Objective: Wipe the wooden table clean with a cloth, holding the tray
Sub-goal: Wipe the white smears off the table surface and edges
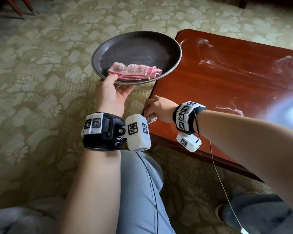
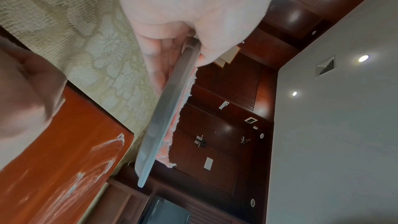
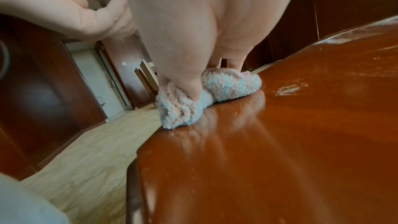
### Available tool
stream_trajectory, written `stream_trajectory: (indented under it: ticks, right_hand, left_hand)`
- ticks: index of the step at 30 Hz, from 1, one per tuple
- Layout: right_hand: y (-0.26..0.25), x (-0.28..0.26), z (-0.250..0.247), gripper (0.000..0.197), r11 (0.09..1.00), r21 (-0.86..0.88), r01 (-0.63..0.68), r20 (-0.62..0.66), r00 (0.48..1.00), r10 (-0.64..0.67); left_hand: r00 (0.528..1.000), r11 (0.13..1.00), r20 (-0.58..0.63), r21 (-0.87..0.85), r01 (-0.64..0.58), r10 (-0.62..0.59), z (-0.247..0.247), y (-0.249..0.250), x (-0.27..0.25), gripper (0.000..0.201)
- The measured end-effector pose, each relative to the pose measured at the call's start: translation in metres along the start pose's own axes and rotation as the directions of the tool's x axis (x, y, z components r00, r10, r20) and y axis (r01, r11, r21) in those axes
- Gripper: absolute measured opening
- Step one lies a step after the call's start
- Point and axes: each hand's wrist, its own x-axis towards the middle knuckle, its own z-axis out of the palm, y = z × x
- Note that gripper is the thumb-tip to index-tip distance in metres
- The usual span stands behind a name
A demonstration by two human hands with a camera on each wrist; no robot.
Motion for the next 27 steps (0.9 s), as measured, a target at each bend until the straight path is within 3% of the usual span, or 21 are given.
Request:
stream_trajectory:
  ticks: [7,27]
  right_hand:
    - [0.018,-0.019,-0.008,0.038,0.999,0.015,-0.034,0.006,0.999,0.034]
    - [0.093,-0.169,-0.035,0.040,0.931,-0.032,-0.363,-0.056,0.931,0.361]
  left_hand:
    - [1.000,1.000,0.006,0.018,0.006,-0.006,0.012,-0.005,-0.005,0.019]
    - [0.993,0.997,0.107,0.065,0.045,-0.052,0.073,-0.039,-0.034,0.022]
